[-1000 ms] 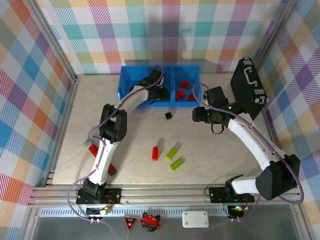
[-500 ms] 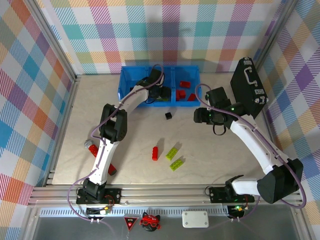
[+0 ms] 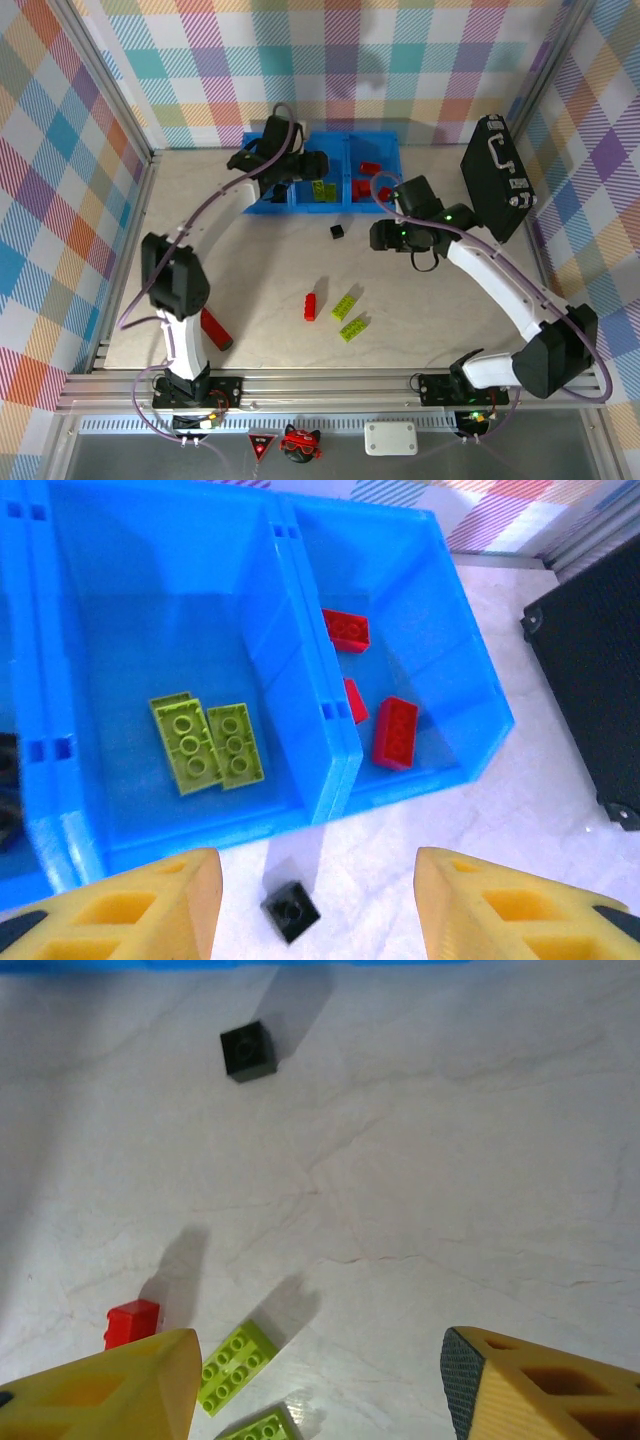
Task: Sort the legos into containers by color
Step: Place the lego in the container, then pick up the lego from the bottom-center of the table.
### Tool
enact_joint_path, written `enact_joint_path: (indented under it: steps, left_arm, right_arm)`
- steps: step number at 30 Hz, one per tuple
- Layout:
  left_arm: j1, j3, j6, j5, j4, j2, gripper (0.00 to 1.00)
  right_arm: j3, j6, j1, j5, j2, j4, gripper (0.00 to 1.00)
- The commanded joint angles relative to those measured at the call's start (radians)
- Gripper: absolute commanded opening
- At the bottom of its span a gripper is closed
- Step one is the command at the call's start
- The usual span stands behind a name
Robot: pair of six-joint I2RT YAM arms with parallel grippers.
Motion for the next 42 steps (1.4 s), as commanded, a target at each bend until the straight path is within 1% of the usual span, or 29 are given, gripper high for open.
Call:
enact_joint_path:
  steps: [1, 4, 11, 14, 17, 19, 20, 22, 24, 26, 31, 34, 36, 39, 42]
  left_arm:
    - [-0.002, -0.091, 0.041, -0.044, -0.068, -0.058, 0.53]
    - [0.016, -0.154, 0.055, -0.044, -0.111, -0.126, 0.53]
    - [0.026, -0.341, 0.008, -0.029, -0.123, -0.264, 0.53]
    - [0.026, -0.42, -0.002, 0.008, -0.131, -0.313, 0.53]
    - [0.026, -0.487, -0.003, -0.003, -0.15, -0.359, 0.52]
    - [0.026, -0.52, 0.016, -0.03, -0.169, -0.39, 0.52]
    - [0.03, -0.531, 0.028, -0.027, -0.174, -0.398, 0.53]
    - [0.074, -0.567, 0.047, 0.07, -0.159, -0.412, 0.53]
    - [0.123, -0.596, 0.047, 0.143, -0.147, -0.428, 0.54]
    - [0.152, -0.598, 0.082, 0.151, -0.165, -0.442, 0.54]
    - [0.177, -0.566, 0.203, 0.08, -0.246, -0.45, 0.54]
    - [0.187, -0.611, 0.225, 0.049, -0.209, -0.472, 0.55]
    - [0.189, -0.647, 0.222, 0.071, -0.173, -0.479, 0.55]
    - [0.189, -0.647, 0.213, 0.098, -0.168, -0.469, 0.55]
    - [0.189, -0.657, 0.211, 0.117, -0.146, -0.476, 0.55]
  right_arm:
    - [0.012, 0.029, 0.058, -0.015, 0.044, 0.008, 0.66]
    - [-0.008, 0.048, 0.109, -0.016, 0.074, 0.023, 0.66]
    - [-0.057, 0.101, 0.197, -0.042, 0.131, 0.049, 0.65]
    - [-0.071, 0.148, 0.234, -0.043, 0.158, 0.047, 0.63]
    - [-0.086, 0.296, 0.278, -0.002, 0.188, 0.028, 0.61]
    - [-0.091, 0.433, 0.327, 0.043, 0.202, 0.012, 0.63]
    - [-0.094, 0.503, 0.348, 0.078, 0.206, 0.0, 0.65]
    - [-0.102, 0.678, 0.403, 0.154, 0.217, -0.021, 0.67]
    - [-0.1, 0.798, 0.431, 0.159, 0.242, -0.021, 0.67]
    - [-0.084, 0.86, 0.446, 0.163, 0.27, -0.03, 0.66]
    - [-0.089, 0.938, 0.448, 0.175, 0.295, 0.007, 0.61]
    - [-0.101, 0.97, 0.448, 0.17, 0.324, 0.04, 0.6]
    - [-0.088, 0.972, 0.447, 0.155, 0.364, 0.048, 0.59]
    - [-0.05, 0.97, 0.446, 0.141, 0.42, 0.031, 0.6]
    - [-0.038, 0.957, 0.446, 0.122, 0.46, 0.05, 0.6]
